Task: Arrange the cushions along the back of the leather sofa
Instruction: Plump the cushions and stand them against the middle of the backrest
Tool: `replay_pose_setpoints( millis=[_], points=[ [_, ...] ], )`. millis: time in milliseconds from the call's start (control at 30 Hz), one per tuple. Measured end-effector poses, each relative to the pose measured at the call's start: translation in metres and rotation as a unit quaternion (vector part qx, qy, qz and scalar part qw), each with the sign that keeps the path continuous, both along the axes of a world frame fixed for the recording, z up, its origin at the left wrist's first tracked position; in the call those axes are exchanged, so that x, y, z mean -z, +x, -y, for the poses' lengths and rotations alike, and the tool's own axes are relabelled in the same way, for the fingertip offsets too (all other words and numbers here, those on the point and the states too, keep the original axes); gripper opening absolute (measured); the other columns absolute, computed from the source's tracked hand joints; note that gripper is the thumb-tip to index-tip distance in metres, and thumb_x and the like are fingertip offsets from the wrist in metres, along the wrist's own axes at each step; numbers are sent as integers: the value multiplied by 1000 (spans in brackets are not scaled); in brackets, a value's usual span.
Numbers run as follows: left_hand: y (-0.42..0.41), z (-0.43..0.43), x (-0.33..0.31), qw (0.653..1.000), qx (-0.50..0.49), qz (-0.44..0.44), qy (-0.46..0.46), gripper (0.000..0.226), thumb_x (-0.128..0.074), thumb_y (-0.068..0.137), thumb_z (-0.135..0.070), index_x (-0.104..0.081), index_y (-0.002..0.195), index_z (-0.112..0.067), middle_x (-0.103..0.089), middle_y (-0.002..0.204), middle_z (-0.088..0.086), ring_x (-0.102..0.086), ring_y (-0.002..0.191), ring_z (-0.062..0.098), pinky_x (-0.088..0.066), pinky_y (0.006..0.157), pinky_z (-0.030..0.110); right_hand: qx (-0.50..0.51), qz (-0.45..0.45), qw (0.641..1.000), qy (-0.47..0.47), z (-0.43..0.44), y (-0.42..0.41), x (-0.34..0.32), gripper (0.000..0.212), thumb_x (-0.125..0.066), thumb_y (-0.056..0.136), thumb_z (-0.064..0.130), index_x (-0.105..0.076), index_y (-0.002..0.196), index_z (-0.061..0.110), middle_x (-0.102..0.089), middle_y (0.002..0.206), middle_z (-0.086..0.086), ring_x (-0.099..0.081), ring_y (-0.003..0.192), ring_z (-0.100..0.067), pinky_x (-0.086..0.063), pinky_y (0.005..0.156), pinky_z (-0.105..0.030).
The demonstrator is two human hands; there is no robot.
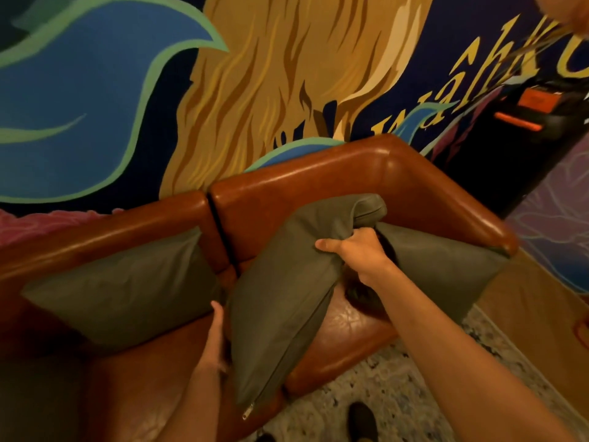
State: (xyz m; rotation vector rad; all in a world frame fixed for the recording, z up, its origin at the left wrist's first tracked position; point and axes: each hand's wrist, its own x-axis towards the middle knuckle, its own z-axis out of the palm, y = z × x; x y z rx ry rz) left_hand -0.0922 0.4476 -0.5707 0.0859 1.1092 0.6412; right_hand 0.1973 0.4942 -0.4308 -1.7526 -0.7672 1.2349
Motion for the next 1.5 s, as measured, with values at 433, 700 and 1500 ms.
replay_pose_setpoints(
  millis=[433, 700, 1500],
  points=[
    [93, -15, -26, 957, -253, -55, 130, 56, -85, 79, -27, -68, 130, -11, -69, 131, 11, -68, 117, 29, -50, 103, 50, -188, 5, 962, -198, 27, 194, 58, 97, -91, 77, 45, -50, 155, 5, -69, 132, -8, -75, 106, -27, -65, 86, -41],
    [154, -16, -77, 907, -213, -268, 247, 41, -90, 64, 4, -76, 99, -11, -80, 93, -1, -76, 79, 10, -59, 65, 22, -267, 276, 923, 15, -26, 156, 40, 164, -105, 37, 60, -17, 170, 20, -29, 172, -12, -33, 156, -30, -33, 126, -48],
    [-6, -31, 1, 878, 176, -346, 281, 137, -108, 28, -21, -40, 144, -47, -58, 140, -7, -57, 129, 6, -52, 101, 28, -610, 478, 630, -58, -63, 2, 148, 60, -94, 68, 48, -78, 117, 18, -77, 121, -9, -70, 116, -30, -58, 91, -38]
  ],
)
